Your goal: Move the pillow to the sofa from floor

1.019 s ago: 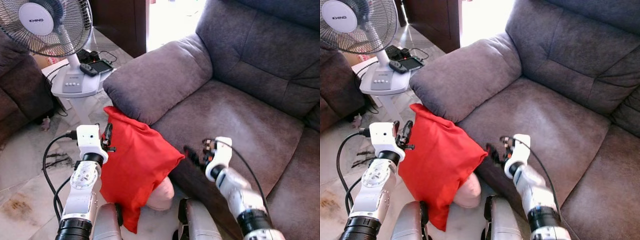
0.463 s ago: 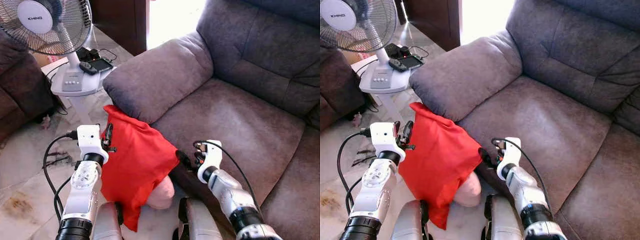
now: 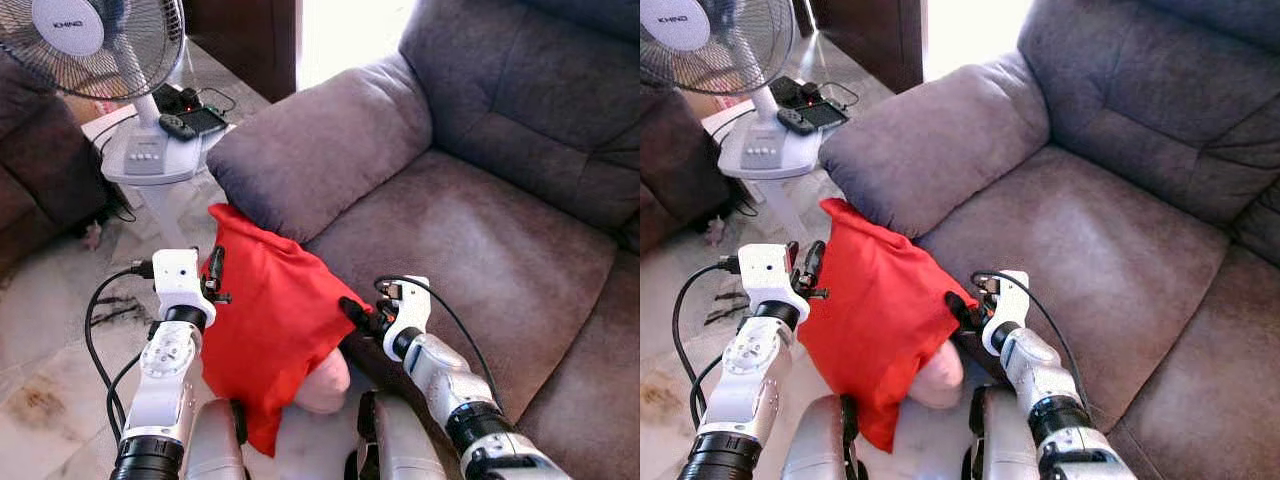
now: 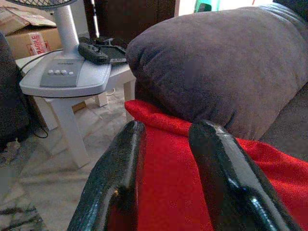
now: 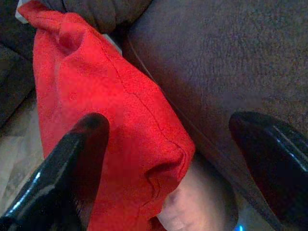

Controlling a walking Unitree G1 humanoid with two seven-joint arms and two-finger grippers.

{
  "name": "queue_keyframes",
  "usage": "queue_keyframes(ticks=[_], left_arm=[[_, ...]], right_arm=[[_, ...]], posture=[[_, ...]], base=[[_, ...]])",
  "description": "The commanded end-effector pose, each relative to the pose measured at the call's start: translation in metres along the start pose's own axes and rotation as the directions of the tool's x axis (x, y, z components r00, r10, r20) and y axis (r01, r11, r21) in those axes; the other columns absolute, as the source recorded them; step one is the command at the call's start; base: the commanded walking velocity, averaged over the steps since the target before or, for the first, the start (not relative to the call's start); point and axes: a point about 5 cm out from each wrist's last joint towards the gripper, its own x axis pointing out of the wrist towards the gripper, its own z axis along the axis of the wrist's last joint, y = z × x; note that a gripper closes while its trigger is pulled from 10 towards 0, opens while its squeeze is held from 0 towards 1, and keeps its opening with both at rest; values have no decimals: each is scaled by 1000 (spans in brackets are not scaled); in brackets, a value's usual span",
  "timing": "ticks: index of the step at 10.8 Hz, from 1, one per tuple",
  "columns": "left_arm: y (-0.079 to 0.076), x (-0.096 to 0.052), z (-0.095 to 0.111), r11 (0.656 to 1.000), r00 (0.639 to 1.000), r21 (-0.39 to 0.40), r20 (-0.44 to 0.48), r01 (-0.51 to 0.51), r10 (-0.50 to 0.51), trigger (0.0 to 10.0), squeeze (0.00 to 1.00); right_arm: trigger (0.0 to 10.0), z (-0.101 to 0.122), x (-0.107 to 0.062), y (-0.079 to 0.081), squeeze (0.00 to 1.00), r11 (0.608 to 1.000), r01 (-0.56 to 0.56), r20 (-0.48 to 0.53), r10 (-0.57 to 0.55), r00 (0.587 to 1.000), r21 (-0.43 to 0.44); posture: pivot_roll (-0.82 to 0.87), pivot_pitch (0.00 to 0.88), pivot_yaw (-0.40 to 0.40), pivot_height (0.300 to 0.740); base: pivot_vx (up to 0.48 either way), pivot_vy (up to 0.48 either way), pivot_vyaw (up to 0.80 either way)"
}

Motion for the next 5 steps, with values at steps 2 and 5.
queue_keyframes(ticks=[2, 5], left_arm=[[0, 2, 3, 1000, 1000, -11, 2, -11, 11, 10000, 0], [0, 0, 2, 1000, 1000, -16, -1, -17, 17, 10000, 0]], right_arm=[[10000, -1, 0, -3, 0, 1000, 3, -10, -3, 1000, -21], [10000, -2, 2, -2, 0, 1000, 8, -8, -8, 1000, -22]], posture=[[86, 168, -67, 600], [91, 167, -74, 600]], base=[[0, 0, 0], [0, 0, 0]])
